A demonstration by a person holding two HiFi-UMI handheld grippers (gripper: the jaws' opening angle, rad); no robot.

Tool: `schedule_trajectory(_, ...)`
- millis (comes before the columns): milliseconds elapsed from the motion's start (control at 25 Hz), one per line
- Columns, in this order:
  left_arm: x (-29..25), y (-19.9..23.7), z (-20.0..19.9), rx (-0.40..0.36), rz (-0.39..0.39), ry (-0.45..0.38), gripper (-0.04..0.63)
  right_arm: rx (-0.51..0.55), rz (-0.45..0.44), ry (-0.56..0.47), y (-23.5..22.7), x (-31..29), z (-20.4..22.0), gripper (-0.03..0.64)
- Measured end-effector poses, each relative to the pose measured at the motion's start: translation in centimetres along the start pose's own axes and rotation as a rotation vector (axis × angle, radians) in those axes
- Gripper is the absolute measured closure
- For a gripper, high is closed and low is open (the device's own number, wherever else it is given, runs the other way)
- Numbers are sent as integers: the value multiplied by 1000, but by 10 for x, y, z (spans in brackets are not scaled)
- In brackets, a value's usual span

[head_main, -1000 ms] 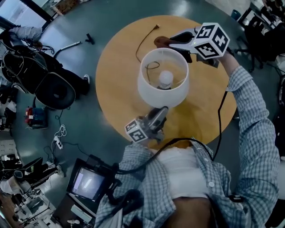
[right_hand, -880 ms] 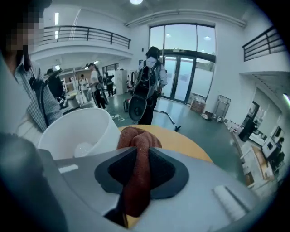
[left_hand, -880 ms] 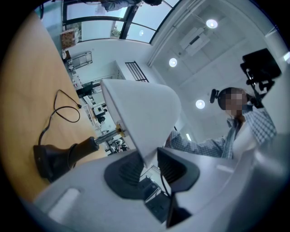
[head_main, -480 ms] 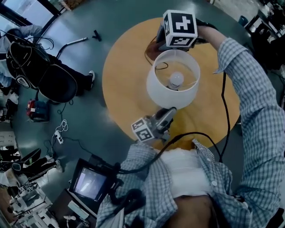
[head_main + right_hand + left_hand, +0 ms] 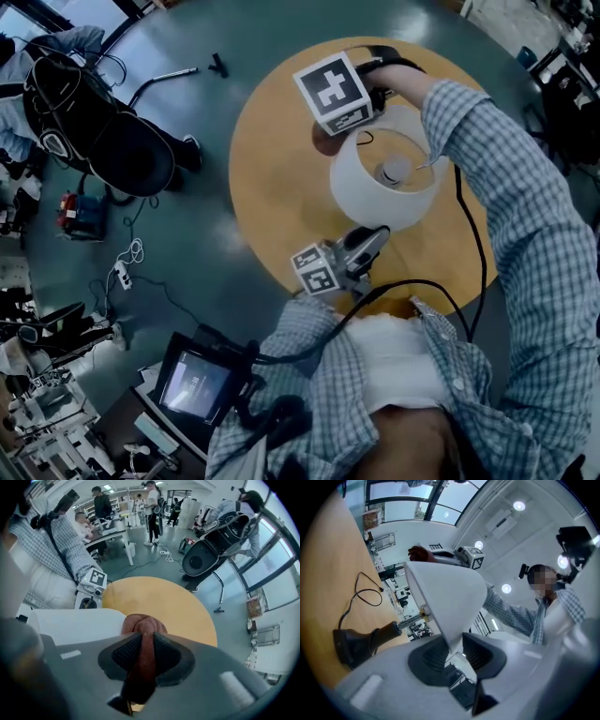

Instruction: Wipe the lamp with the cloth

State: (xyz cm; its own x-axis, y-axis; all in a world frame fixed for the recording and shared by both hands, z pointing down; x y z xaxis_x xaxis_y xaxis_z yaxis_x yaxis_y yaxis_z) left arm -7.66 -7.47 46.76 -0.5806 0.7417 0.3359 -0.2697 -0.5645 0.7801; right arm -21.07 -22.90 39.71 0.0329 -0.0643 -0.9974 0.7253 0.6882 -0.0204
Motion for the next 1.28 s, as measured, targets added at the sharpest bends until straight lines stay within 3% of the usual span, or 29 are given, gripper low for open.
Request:
schedule_trajectory(360,2,5,-5,10,2,15,505,269,6,35,39,5,-65,534)
schedule_trajectory(680,-35,13,0,10,-10,27,505,435,49,18,96,21,-61,534)
schedule_trajectory(880,-3,6,-7,11,3,38,506,462,78,-16,142,20,-98,534)
schedule_trajectory(1080,-21,10,0,0,3,46,507,443,183,-87,169,32,-76,534)
schedule_trajectory(1280,-12,8,-7,4,4,49,507,431,265,-90,190,45,-73,533)
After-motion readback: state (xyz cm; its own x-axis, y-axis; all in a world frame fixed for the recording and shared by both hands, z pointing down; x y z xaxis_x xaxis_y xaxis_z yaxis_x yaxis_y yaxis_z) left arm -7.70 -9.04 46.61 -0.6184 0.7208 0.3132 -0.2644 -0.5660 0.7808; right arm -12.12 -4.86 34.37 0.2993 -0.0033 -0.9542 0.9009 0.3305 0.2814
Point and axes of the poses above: the fingertips, and each gripper's own axes: x backward along the fingers, y to its left, z out of its underside, the point moved 3 cm from there along x, backward along the fingers, and after that the axes turned 5 degrees about -z, right-handed, at the moved point
